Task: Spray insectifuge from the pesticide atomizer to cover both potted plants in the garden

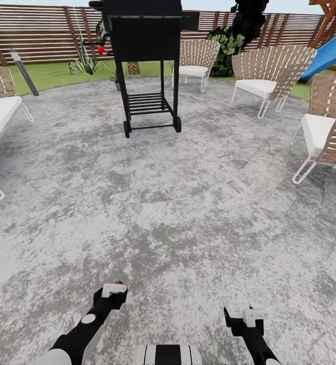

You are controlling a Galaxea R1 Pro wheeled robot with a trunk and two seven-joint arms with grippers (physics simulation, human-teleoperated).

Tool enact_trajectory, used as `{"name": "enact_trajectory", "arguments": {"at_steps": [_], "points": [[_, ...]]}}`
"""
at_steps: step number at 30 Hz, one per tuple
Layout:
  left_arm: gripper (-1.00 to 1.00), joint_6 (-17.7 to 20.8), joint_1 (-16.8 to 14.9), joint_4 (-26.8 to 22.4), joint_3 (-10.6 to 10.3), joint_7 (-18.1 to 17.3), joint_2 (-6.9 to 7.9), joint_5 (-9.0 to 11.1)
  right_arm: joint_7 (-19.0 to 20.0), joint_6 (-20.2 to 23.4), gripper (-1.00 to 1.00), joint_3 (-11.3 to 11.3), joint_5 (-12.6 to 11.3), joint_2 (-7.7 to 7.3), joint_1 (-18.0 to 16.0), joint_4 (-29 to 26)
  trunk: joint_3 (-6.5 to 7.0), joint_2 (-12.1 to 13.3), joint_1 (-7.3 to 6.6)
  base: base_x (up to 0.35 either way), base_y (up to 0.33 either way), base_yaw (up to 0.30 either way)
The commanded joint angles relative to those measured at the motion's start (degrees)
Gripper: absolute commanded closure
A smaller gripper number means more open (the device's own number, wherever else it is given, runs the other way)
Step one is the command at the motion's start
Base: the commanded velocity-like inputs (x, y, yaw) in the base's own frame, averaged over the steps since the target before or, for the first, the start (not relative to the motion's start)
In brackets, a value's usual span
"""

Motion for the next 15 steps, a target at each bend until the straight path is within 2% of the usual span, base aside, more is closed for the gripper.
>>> {"name": "enact_trajectory", "arguments": {"at_steps": [1, 11, 15], "points": [[-1.0, -0.36, -0.04, 0.04, -0.11, 0.04, 0.02, -0.05, 0.0, -0.17, -1.0, 0.01, 0.01, 0.0, -0.02, 0.03, -0.12, -0.01, -0.01, 0.0, 0.0, -0.071], [-1.0, -0.8, -0.06, 0.07, -0.13, 0.11, 0.03, -0.03, 0.01, -0.17, -1.0, 0.03, 0.01, -0.02, -0.02, 0.03, -0.29, -0.01, -0.01, 0.0, -0.008, -0.013], [-1.0, -0.82, -0.07, 0.05, -0.16, 0.15, 0.04, -0.05, 0.01, -0.17, -1.0, 0.09, 0.01, -0.01, -0.02, 0.03, -0.29, -0.01, -0.01, 0.0, -0.19, 0.127]]}}
